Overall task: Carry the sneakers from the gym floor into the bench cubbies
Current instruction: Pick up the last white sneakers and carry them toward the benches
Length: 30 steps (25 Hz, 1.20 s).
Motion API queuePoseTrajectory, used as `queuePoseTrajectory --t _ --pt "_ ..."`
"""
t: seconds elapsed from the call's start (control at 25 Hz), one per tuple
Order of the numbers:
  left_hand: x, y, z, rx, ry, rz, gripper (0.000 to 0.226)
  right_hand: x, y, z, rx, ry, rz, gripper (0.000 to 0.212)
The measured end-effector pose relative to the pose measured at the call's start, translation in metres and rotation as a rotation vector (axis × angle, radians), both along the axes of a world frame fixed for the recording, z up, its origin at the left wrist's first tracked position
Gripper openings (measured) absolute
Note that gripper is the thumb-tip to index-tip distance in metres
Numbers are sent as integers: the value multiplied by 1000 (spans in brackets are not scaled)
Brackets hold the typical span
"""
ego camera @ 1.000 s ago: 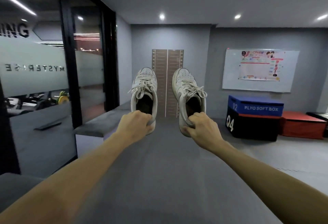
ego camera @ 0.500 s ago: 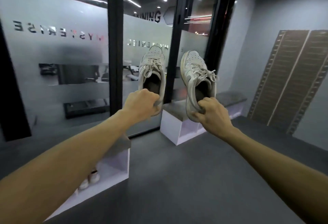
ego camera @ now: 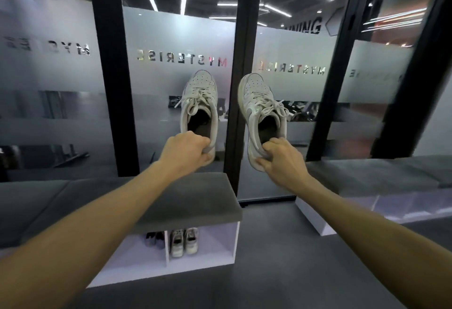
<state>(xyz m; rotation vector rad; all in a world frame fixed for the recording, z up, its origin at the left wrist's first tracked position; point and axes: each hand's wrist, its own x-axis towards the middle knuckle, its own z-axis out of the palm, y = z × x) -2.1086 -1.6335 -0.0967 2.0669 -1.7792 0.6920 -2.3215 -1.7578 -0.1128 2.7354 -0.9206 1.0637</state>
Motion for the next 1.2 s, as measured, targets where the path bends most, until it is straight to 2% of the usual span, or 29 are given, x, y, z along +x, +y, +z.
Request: queuePoseTrajectory --t 0.12,0.32,0.56,0.8,0.96,1.2 --pt "23 -31 -6 32 17 60 38 31 -44 -7 -10 8 53 25" --pt "53 -91 -23 56 18 107 29 77 -115 -22 11 -20 117 30" --pt "82 -180 -80 38 3 132 33 122 -213 -83 -24 -32 123 29" --pt "109 -259 -223 -7 -24 154 42 156 -300 -228 -41 -83 188 45" --pt "111 -276 -342 6 -23 143 44 156 -319 -357 13 -85 194 38" --pt "107 -276 -511 119 65 156 40 142 -308 -528 95 25 126 45"
